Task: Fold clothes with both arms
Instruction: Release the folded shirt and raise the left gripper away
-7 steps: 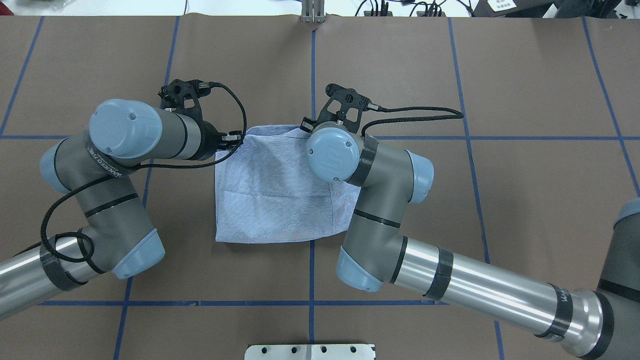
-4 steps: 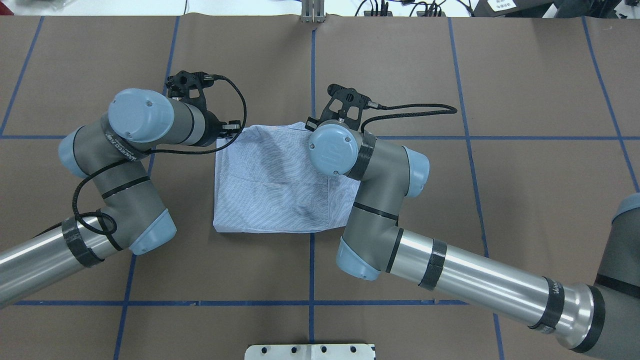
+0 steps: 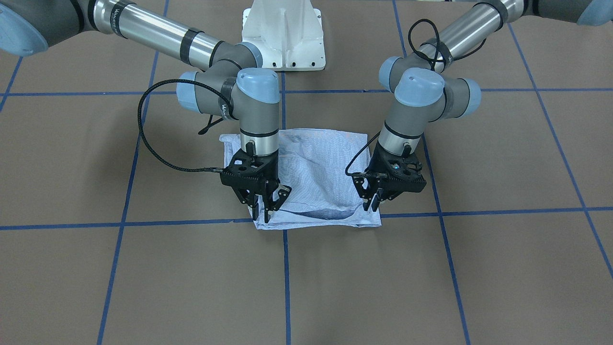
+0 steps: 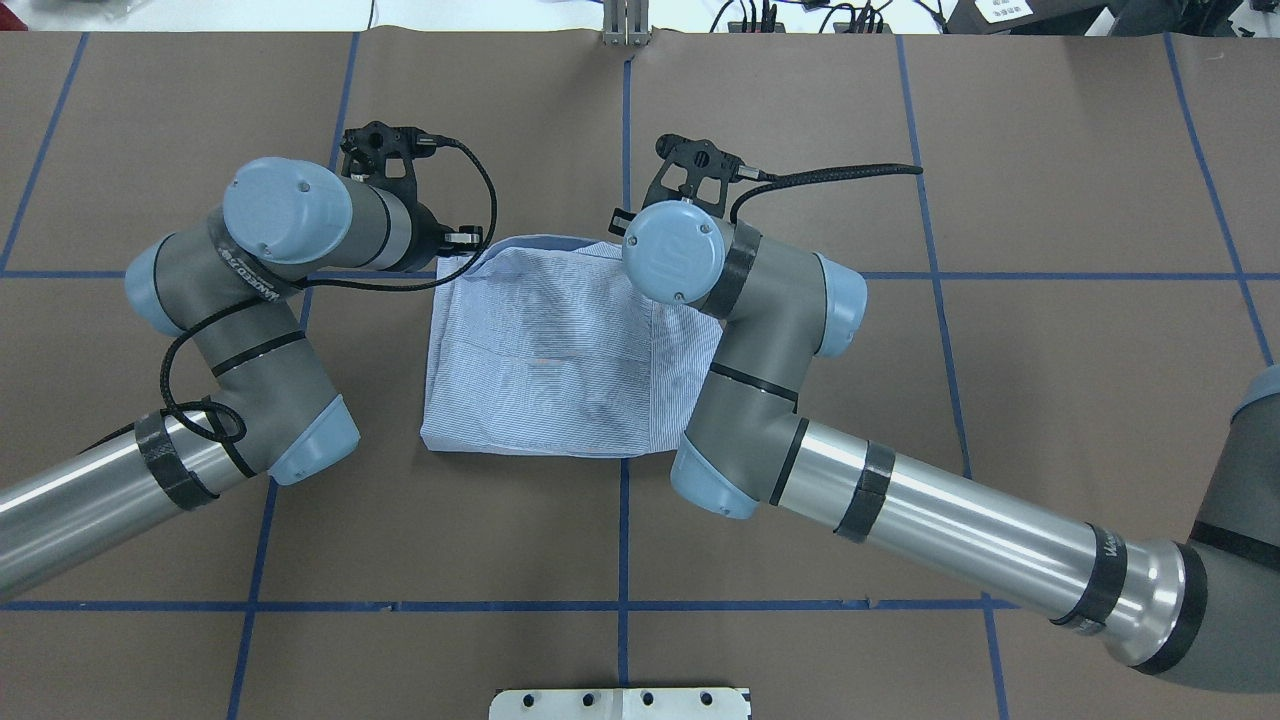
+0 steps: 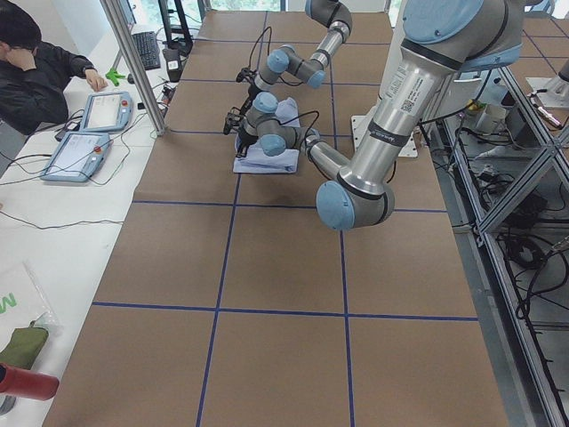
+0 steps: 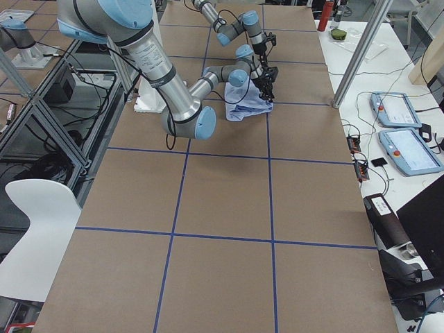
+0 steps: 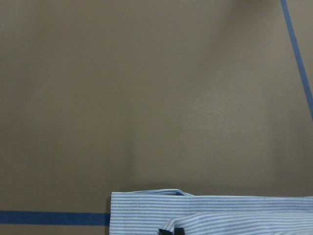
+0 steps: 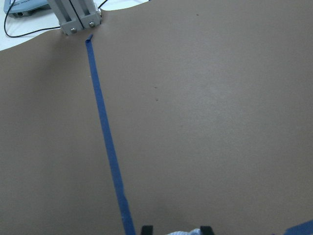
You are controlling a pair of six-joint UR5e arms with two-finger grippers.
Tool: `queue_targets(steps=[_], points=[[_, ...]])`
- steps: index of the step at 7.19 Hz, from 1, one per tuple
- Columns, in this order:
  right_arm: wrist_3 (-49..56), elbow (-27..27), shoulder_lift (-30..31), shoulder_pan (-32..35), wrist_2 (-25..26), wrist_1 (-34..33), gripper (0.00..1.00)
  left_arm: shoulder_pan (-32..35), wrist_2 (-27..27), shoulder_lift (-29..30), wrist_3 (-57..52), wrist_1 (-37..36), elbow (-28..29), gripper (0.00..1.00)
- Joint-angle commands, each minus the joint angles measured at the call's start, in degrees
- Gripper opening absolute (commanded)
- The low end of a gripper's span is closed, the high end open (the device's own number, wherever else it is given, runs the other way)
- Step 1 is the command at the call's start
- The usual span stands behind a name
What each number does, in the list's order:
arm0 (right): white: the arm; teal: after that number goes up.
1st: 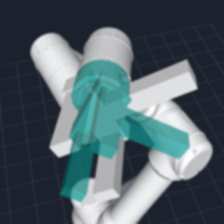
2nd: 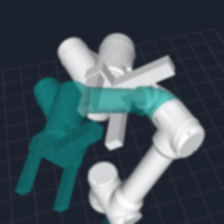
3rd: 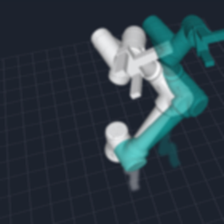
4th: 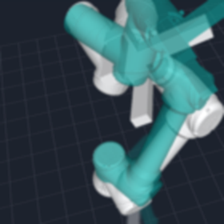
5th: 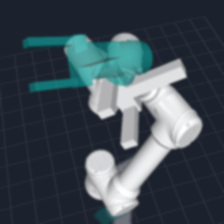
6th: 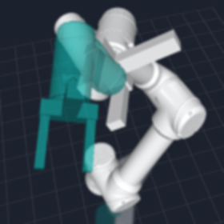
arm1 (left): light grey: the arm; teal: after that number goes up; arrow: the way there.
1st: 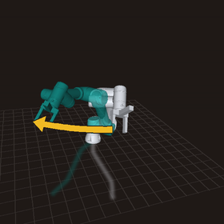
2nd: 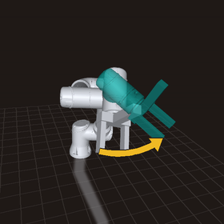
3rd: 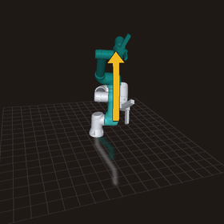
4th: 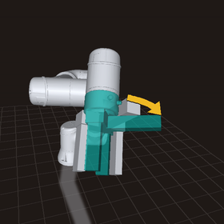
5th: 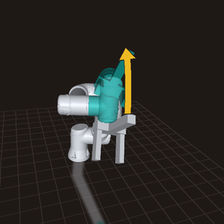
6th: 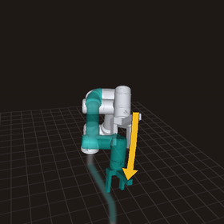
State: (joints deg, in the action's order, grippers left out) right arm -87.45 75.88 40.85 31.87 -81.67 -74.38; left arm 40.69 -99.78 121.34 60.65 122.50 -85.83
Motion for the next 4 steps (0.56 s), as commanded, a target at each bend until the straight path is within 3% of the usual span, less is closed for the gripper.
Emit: queue_targets(steps=[1,4], points=[[1.05,0.58,-4.01,1.79,-6.74,-2.42,1.00,5.94,-8.89,-0.75,-11.63,0.37,-0.39,1.00],[2.45,0.76,-5.70,-6.18,-3.96,-5.84,1.00,10.19,-11.84,-3.13,-19.43,0.81,-0.47,1.00]])
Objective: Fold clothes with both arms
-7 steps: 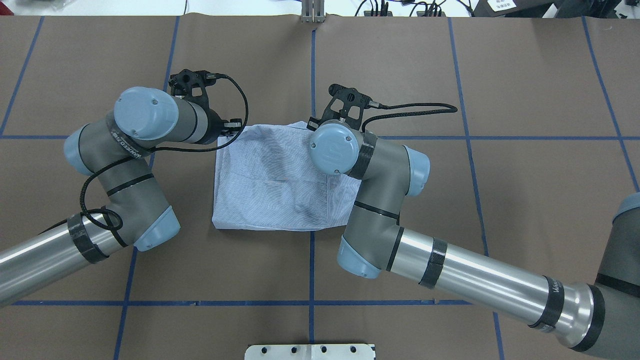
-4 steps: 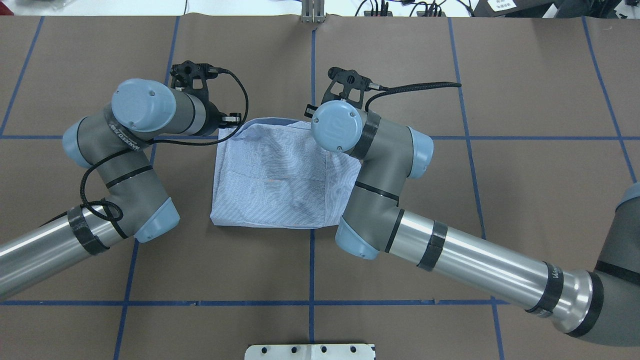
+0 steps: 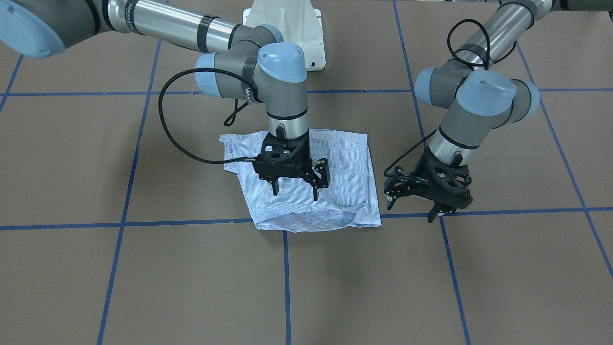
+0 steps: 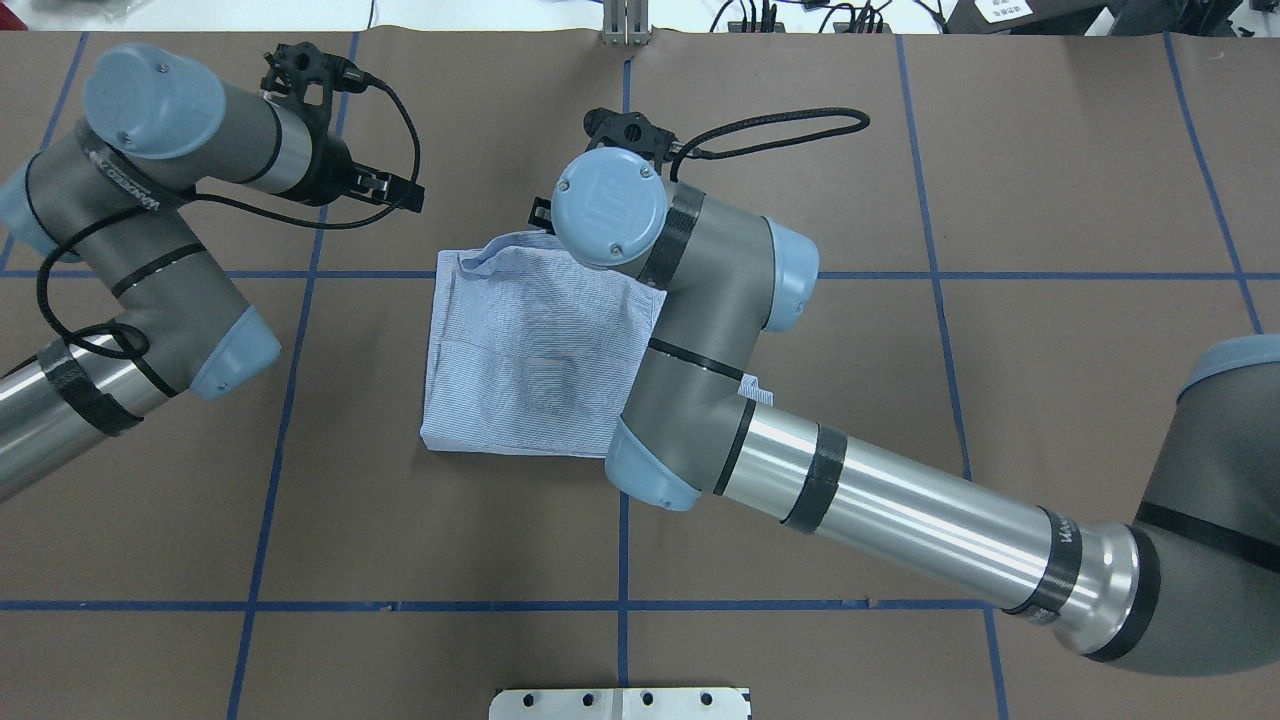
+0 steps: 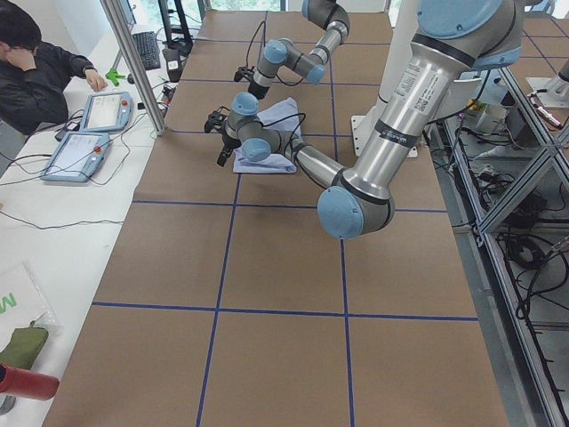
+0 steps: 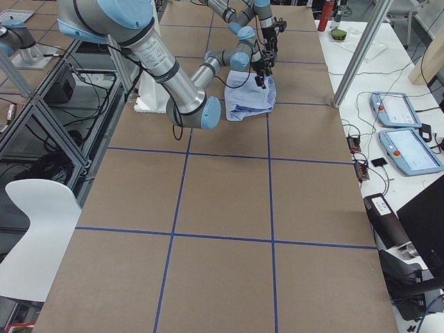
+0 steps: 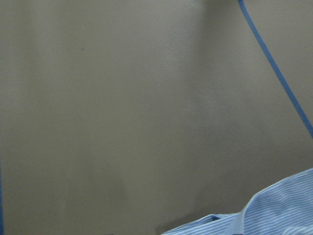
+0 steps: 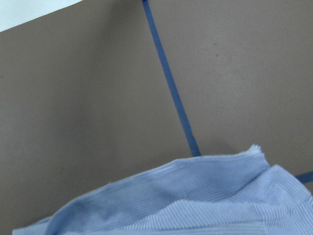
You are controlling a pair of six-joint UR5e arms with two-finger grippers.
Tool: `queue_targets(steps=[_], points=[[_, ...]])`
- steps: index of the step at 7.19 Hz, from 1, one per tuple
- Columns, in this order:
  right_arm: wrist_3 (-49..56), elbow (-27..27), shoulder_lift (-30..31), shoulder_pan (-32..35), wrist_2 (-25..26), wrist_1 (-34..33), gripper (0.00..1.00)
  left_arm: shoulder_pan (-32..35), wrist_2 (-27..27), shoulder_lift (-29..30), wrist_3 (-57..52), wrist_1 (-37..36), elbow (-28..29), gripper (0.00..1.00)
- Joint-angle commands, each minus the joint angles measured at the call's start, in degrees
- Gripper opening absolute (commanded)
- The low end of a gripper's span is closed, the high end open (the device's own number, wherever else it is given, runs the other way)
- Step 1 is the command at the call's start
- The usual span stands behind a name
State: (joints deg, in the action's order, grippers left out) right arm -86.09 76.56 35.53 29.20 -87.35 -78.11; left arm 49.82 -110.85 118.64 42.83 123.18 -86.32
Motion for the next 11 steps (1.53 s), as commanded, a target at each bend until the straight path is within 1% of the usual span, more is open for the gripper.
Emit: queue_targets(steps=[1,2,3,4,5,7,8,9,10,11], points=[[5.71,0.43,-0.64,-4.84,4.01,-5.01,1.00,0.98,-0.68,-0.43,-1.61,0.13,0.01,1.00],[8.89,-0.35,0.32,-6.51,4.81,-5.73,1.00,0.98,-0.59,-0.43,-1.43,0.04,-0.08,1.00],[12.84,-1.14,2.07,-7.65,7.69,-5.65,1.00,1.07,-0.59,-0.43,-1.43,0.04,-0.08,1.00],[14.09,-2.02,3.48,-7.75,10.07,-5.30,1.00,1.07,-0.59,-0.43,-1.08,0.13,-0.08,1.00],[15.58,-2.37,3.58,-7.23,11.05,-5.13,1.00,1.07,-0.59,-0.43,-0.91,0.04,-0.08,1.00],[17.79,-2.29,3.32,-4.34,10.88,-4.95,1.00,1.07,-0.59,-0.52,-0.91,0.04,-0.08,1.00],[17.54,-2.03,3.06,-3.28,10.45,-1.90,1.00,1.07,-0.59,-0.43,-0.91,0.13,-0.08,1.00],[17.01,-2.03,2.97,-1.01,7.05,1.26,1.00,1.07,-0.59,-0.52,-0.91,0.04,-0.43,1.00],[16.83,-1.50,2.70,2.58,2.23,1.99,1.00,1.16,-0.59,-0.60,-0.91,0.04,-0.69,1.00],[16.92,-0.46,2.70,7.32,-5.30,1.21,1.00,1.24,-0.68,-0.78,-0.91,-0.14,-1.56,1.00]])
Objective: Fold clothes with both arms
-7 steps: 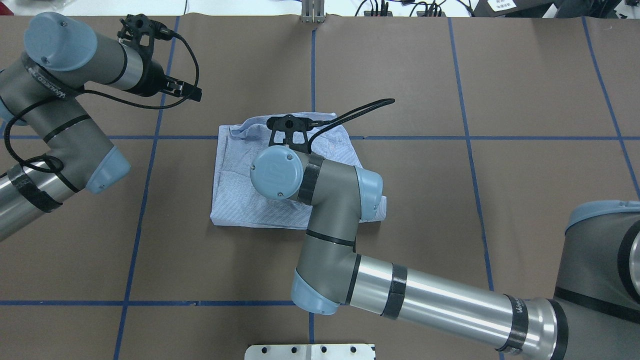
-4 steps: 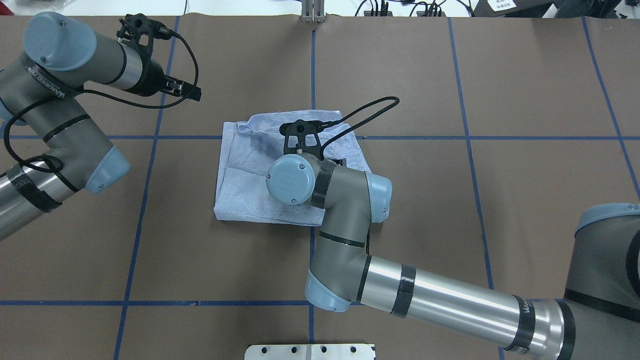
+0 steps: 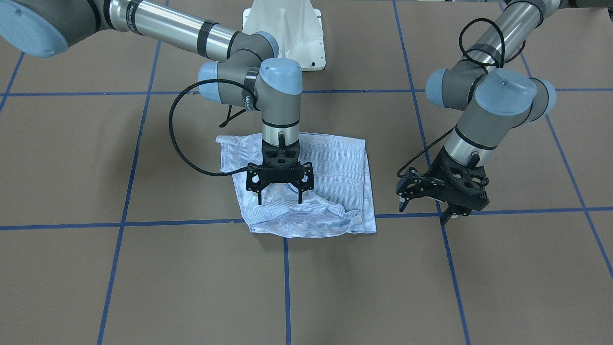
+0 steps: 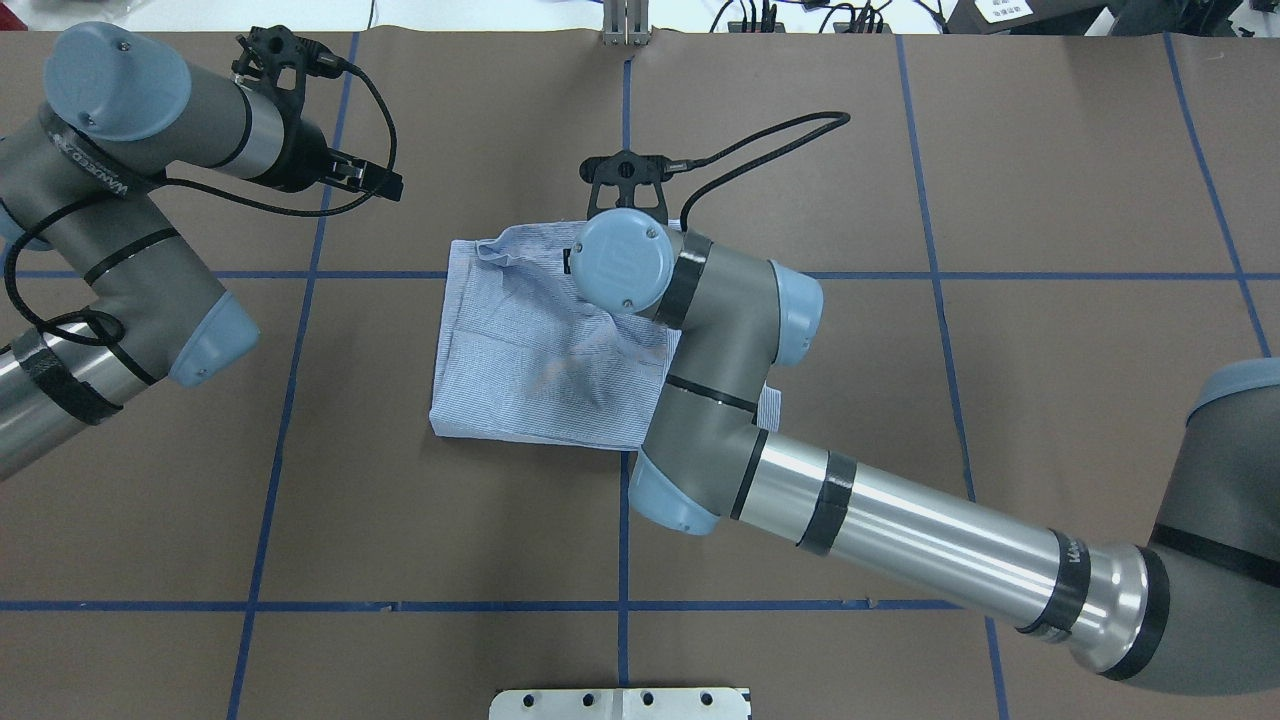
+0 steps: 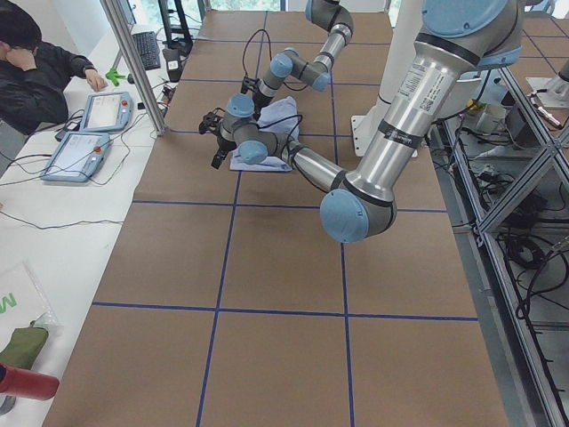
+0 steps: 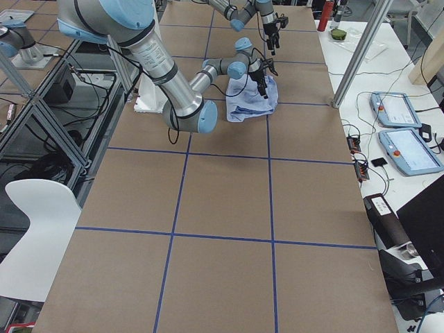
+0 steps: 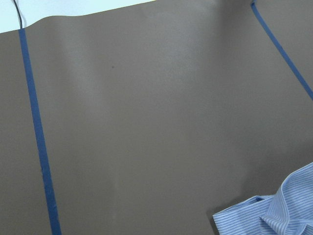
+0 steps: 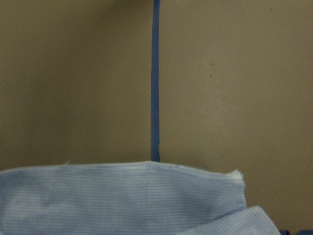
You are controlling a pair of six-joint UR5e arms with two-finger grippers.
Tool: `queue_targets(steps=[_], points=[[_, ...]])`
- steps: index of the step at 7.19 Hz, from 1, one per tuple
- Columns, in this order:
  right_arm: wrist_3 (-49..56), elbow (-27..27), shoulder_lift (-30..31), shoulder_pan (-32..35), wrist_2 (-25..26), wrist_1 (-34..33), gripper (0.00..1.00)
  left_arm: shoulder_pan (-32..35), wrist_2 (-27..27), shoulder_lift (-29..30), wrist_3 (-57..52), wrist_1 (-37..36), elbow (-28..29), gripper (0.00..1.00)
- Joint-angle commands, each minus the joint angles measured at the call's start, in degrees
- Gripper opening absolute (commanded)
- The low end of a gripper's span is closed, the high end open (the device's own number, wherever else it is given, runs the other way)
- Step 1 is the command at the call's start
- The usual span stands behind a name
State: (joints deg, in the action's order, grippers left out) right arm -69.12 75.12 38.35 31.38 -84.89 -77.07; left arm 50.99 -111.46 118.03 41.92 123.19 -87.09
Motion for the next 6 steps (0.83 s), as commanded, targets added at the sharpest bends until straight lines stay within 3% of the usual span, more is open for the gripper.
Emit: queue_targets(steps=[1,2,4,6], points=[[0.99,2.03,1.10,10.67,-17.31,-0.88,1.00,0.34,-0.42,-2.17,-0.61,-0.84,-3.67,1.00],[3.35,6.57,5.21,14.47,-21.15,-1.24,1.00,3.13,-3.38,-5.84,-1.49,-2.41,-7.96,1.00],[19.29,21.48,19.06,21.85,-27.31,-7.63,1.00,9.80,-5.78,-12.70,-17.14,-12.21,-17.45,1.00],[41.30,33.63,38.89,32.46,-34.69,-8.54,1.00,20.06,-6.31,-19.04,-35.15,-15.96,-20.31,1.00]])
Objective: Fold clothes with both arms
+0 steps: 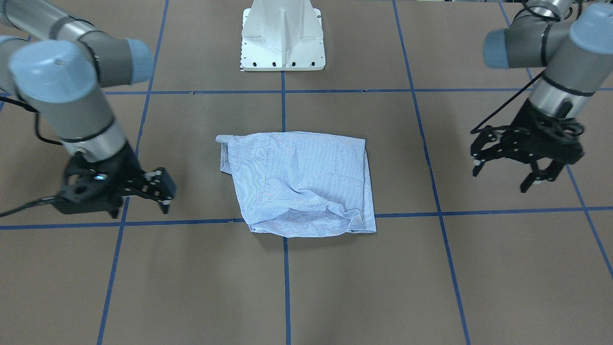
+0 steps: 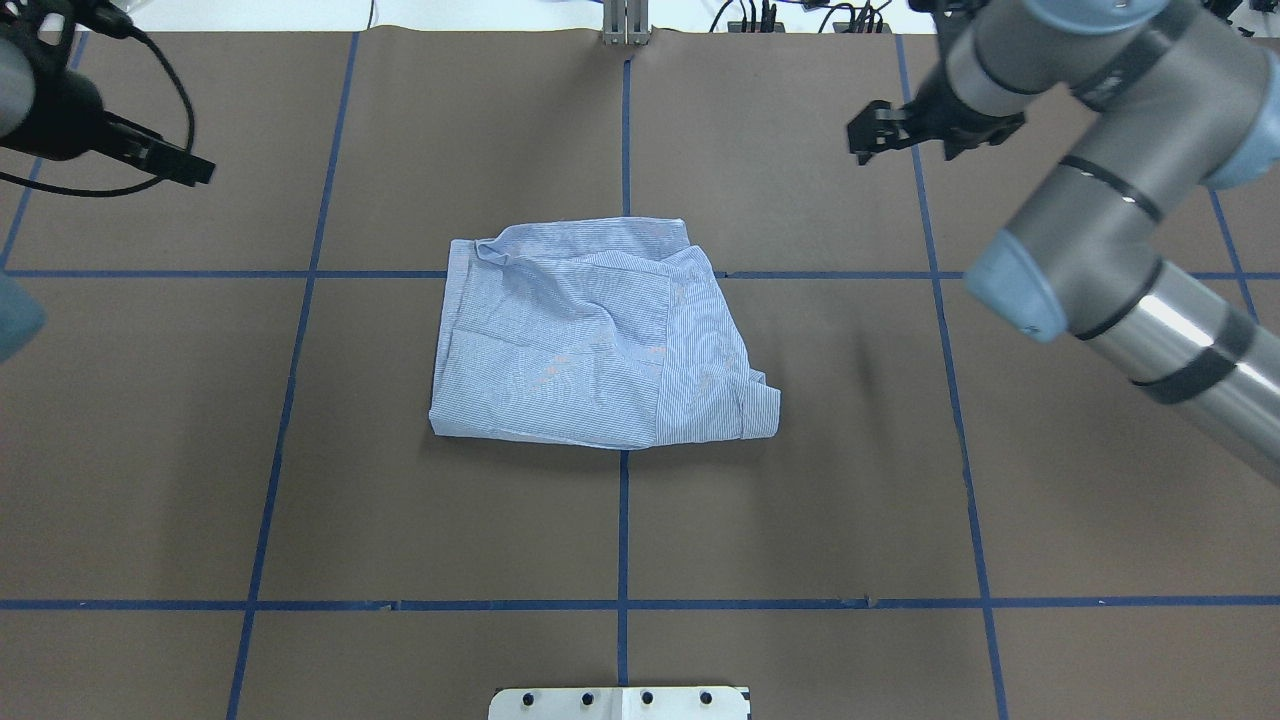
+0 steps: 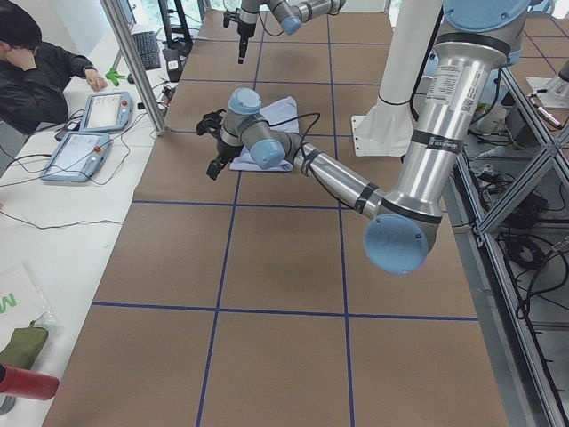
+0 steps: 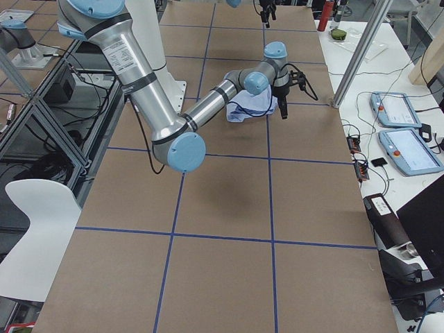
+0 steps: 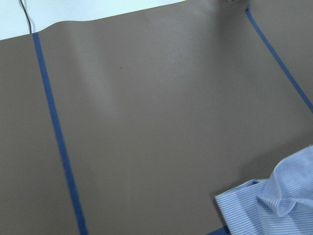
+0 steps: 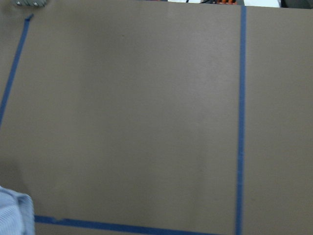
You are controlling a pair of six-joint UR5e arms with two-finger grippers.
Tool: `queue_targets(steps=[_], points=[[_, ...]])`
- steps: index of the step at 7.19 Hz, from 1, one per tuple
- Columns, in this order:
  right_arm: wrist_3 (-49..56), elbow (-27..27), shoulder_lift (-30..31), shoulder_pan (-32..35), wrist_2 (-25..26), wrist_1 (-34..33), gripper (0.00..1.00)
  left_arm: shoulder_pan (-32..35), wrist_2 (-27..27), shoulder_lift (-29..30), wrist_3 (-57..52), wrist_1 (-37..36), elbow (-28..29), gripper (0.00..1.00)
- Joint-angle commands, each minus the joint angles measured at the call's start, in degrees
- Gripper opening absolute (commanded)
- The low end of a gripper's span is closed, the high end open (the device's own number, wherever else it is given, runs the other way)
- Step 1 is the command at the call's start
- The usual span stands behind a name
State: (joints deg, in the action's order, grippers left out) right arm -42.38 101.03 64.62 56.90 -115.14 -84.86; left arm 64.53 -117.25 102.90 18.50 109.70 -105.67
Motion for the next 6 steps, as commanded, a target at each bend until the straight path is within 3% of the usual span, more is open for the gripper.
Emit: queue_targets(steps=[1,2,3,5,6], points=[[27.05,9.17,20.12,14.65,-9.00,-0.65,1.00,11.96,-2.26,-6.37,-18.87,-2.56,-1.21,1.00],[39.88,8.75,26.20,22.30,-13.31,-0.65,1.00,16.28,-2.89,-9.35,-24.77,-3.61,-1.20,1.00],[51.06,8.14,30.78,28.81,-14.49,-1.17,1.00,19.89,-5.07,-13.73,-25.96,-2.92,-1.20,1.00],[52.67,7.35,40.46,32.04,-18.07,-0.30,1.00,21.94,-7.91,-18.16,-25.01,-1.69,-1.99,1.00],[52.58,5.60,41.72,32.13,-18.19,-0.30,1.00,21.95,-7.73,-18.26,-23.88,-1.69,-0.43,1.00]])
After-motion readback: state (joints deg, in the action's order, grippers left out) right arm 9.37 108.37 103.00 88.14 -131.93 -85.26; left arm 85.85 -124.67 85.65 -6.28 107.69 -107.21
